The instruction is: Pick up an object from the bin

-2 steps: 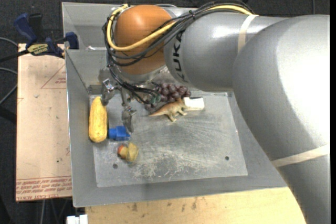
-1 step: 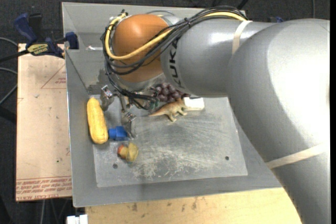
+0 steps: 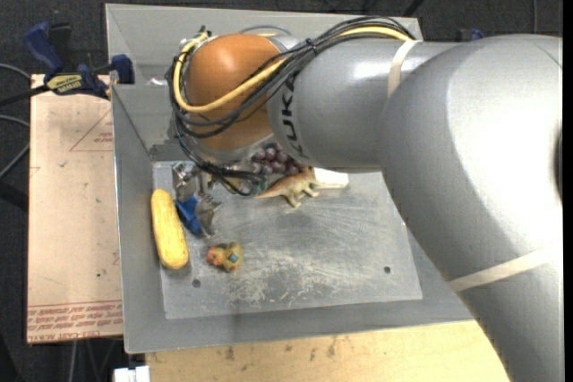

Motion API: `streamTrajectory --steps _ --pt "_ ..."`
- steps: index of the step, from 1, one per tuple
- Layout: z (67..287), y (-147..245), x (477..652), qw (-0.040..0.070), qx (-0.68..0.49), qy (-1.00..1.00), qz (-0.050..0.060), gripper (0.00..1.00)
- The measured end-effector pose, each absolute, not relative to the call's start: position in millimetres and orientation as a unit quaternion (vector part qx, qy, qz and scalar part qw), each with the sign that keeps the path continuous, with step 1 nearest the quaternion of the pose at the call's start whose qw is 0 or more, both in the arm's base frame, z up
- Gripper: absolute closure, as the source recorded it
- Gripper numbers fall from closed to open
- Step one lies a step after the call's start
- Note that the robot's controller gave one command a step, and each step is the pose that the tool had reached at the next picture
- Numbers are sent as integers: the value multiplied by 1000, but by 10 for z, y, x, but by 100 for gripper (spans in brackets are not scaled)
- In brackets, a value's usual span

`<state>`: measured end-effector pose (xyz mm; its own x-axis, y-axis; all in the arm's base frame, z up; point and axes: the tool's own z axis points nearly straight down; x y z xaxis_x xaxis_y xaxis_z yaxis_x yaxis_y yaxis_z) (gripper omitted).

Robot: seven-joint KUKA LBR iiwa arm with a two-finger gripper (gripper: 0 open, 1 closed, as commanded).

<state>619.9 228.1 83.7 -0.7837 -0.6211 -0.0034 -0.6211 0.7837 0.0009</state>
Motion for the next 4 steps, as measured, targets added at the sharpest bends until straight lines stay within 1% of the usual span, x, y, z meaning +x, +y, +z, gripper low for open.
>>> streamTrajectory --steps 1,2,3,4 --pt "836 2281 6198 1 -329 944 1 100" --pt "811 2309 6324 2 -344 939 1 100" --pt "1607 2376 5884 1 -352 936 1 100" --pt "1606 2375 5884 1 -352 936 1 100"
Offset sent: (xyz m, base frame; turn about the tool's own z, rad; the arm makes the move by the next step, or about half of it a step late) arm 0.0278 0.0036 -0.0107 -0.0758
